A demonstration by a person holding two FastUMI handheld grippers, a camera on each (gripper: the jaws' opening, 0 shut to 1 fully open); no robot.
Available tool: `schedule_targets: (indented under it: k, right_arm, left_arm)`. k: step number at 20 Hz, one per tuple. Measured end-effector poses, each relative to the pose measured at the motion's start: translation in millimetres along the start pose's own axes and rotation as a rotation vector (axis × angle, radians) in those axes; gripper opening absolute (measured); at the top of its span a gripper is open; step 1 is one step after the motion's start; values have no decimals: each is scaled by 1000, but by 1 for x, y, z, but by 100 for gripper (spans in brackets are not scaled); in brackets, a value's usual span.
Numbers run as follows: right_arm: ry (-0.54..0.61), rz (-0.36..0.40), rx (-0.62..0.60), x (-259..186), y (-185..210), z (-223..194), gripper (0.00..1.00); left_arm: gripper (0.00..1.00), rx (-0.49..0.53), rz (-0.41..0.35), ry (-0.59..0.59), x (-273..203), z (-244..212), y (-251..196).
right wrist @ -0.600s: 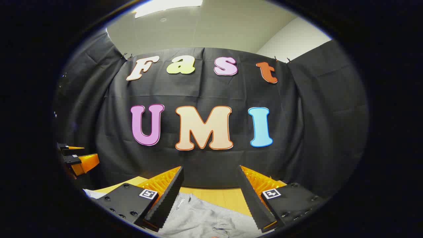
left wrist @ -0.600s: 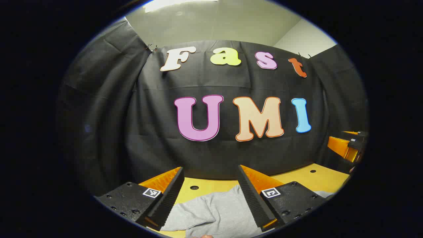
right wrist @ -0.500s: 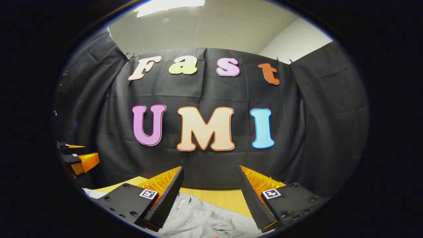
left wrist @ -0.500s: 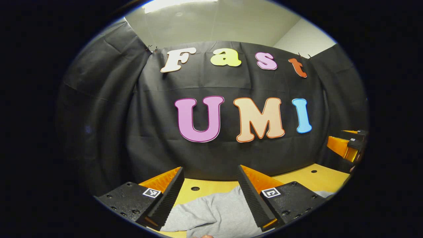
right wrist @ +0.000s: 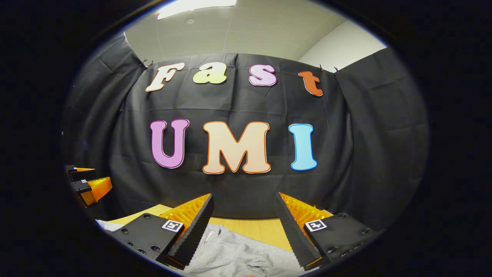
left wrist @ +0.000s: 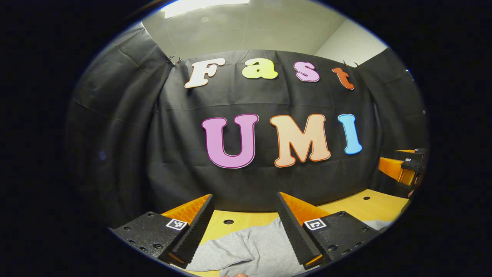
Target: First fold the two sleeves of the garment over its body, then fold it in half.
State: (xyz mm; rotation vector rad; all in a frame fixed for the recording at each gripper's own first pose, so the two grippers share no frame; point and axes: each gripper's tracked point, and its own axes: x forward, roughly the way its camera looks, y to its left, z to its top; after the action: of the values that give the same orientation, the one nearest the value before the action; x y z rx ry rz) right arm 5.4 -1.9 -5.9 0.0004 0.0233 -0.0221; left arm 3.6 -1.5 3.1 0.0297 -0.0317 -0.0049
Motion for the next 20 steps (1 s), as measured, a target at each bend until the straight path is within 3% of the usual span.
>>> schedule_targets:
  k: [5, 14, 19, 20]
  right_arm:
    - [16, 8, -11, -1, 2, -6, 95]
    - [59, 3, -46, 0, -7, -17, 100]
    - [105, 8, -53, 6, -39, -27, 100]
    - [121, -17, -47, 4, -54, -31, 95]
  left_arm:
    - [94, 11, 1, -21, 0, 5, 0]
    - [92, 37, -3, -15, 3, 5, -1]
    - [93, 53, -14, -35, 6, 12, 1]
    - [93, 49, -18, -35, 8, 12, -1]
